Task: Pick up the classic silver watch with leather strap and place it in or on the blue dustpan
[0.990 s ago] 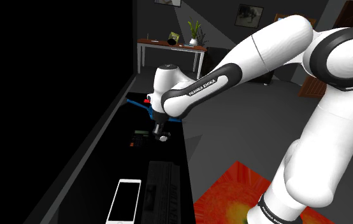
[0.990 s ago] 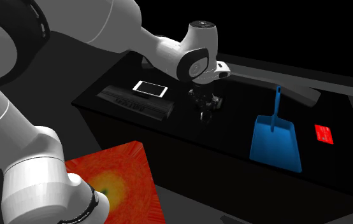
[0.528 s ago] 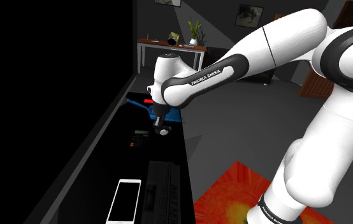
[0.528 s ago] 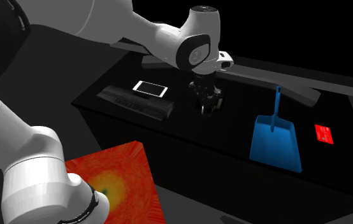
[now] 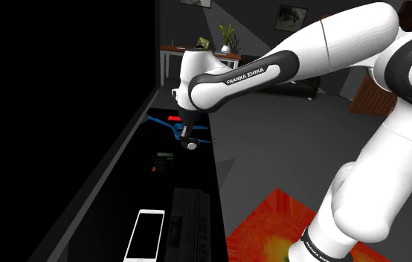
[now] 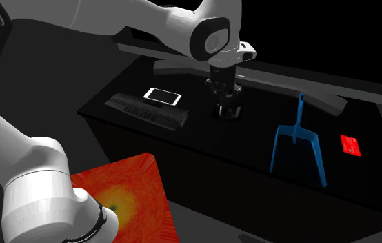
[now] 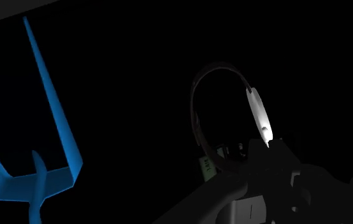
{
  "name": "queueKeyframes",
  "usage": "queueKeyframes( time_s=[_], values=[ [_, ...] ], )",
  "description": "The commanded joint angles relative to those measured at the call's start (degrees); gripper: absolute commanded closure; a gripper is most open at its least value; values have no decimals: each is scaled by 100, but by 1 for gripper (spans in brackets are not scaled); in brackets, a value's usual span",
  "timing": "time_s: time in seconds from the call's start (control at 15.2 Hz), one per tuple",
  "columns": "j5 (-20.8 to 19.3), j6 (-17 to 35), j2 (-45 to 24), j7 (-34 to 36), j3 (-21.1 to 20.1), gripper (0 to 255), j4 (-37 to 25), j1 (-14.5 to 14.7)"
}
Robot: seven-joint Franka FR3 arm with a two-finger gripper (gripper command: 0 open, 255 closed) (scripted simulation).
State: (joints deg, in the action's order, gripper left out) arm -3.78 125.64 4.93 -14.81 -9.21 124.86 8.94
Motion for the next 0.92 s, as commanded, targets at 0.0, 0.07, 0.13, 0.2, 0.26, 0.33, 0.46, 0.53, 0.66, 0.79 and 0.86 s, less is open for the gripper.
queueKeyframes(
  time_s=[0.0,0.07,0.13,0.2,0.26,0.33,0.46,0.53,0.66,0.79,0.86],
  values=[
    [19,-158,63,-22,4,255,-95,0],
    [27,-234,88,-32,5,255,-145,0],
    [34,-311,113,-41,7,255,-198,1],
    [41,-387,137,-49,8,255,-251,1],
    [48,-463,159,-58,9,255,-305,1],
    [55,-539,180,-66,11,255,-361,2],
    [66,-691,218,-81,13,255,-476,2],
    [72,-767,235,-88,14,255,-535,2],
    [81,-920,266,-102,16,255,-658,2],
    [89,-1072,292,-115,19,255,-785,2],
    [92,-1131,301,-120,19,255,-836,2]
  ],
)
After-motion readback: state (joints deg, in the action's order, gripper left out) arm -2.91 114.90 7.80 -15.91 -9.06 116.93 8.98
